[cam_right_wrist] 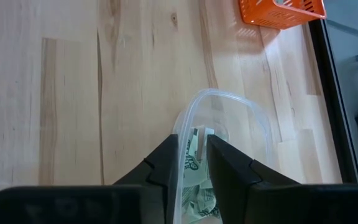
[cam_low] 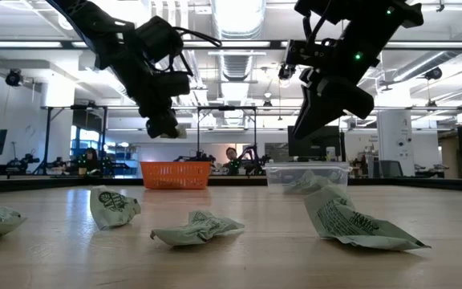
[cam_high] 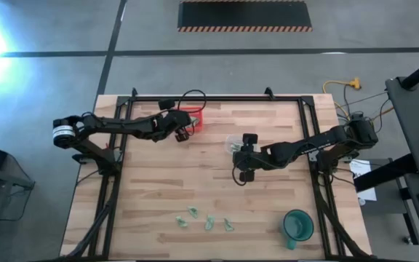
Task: Pick and place items into bin
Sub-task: Put the green stevia packet into the orange bin, then put the green stevia packet into the transparent bin
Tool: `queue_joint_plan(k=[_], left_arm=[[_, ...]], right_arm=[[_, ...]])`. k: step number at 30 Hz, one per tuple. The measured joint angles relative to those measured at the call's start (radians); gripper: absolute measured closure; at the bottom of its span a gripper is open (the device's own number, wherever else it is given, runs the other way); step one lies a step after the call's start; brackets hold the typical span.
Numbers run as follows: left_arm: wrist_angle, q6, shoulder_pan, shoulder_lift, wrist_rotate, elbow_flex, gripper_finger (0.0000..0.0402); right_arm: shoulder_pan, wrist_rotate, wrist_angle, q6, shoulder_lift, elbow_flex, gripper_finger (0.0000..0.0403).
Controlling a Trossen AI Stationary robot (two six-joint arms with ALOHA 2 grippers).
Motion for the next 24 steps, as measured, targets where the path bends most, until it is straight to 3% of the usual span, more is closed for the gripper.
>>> queue_joint_plan(k=[8,18,24], left_arm=[[0.000,0.003,0.000,0.000,0.024,0.000,0.0383],[0.000,-0.005,0.000,0.000,0.028,0.000,0.0286],[-0.017,-0.079,-0.021,-0.011,0.028,0.000,0.0265]], right_arm=[[0.000,0.000,0.002,0.002,0.000,0.000,0.0330],[0.000,0.000,0.002,0.002,0.001,0.000,0.0335],[0.000,-0.006,0.003,0.001,0.001,0.000,0.0335]])
